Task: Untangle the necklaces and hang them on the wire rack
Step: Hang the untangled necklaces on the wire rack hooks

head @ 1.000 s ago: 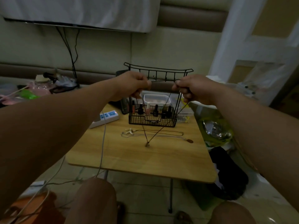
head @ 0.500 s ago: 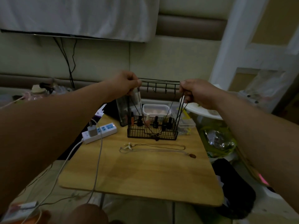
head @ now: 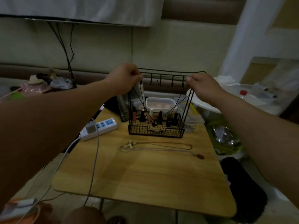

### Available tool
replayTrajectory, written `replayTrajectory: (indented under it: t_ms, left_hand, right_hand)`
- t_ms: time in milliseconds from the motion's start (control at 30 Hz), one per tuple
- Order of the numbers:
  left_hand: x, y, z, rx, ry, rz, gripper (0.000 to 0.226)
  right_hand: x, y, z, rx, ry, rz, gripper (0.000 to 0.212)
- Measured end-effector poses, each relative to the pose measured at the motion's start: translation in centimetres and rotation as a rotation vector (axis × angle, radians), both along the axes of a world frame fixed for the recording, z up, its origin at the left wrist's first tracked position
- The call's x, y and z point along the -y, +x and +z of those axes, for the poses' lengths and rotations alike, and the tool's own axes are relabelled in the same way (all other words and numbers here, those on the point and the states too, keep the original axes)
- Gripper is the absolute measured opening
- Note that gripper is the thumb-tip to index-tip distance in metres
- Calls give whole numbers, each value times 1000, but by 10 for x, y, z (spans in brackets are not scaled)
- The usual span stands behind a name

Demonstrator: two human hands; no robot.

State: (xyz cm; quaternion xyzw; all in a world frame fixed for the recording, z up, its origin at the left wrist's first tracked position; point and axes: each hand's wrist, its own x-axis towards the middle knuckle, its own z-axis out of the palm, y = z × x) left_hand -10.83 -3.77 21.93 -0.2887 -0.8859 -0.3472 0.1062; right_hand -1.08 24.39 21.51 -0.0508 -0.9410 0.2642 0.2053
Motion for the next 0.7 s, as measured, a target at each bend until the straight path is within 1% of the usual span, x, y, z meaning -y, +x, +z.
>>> replayTrajectory:
  t_ms: [100, 200, 300, 433, 500, 700]
  left_hand:
    - [-3, -2, -11, -22, 12, 32, 14]
    - [-9, 0, -18, -22, 83, 35, 11]
    - [-7, 2, -21, -1, 118, 26, 11]
    - [-1, 2, -26, 5, 129, 1, 5]
    - [-1, 3, -28, -2, 141, 1, 3]
    - [-4, 2, -30, -35, 168, 51, 7]
  right_hand:
    - [-4, -2, -17, 18, -15, 7, 34]
    - [-4, 0, -29, 23, -79, -8, 31]
    - [-7, -2, -38, 10, -204, -3, 32]
    - [-8, -1, -42, -40, -367, 5, 32]
    - [-8, -1, -41, -62, -394, 7, 33]
    - [-4, -3, -38, -141, -426, -15, 33]
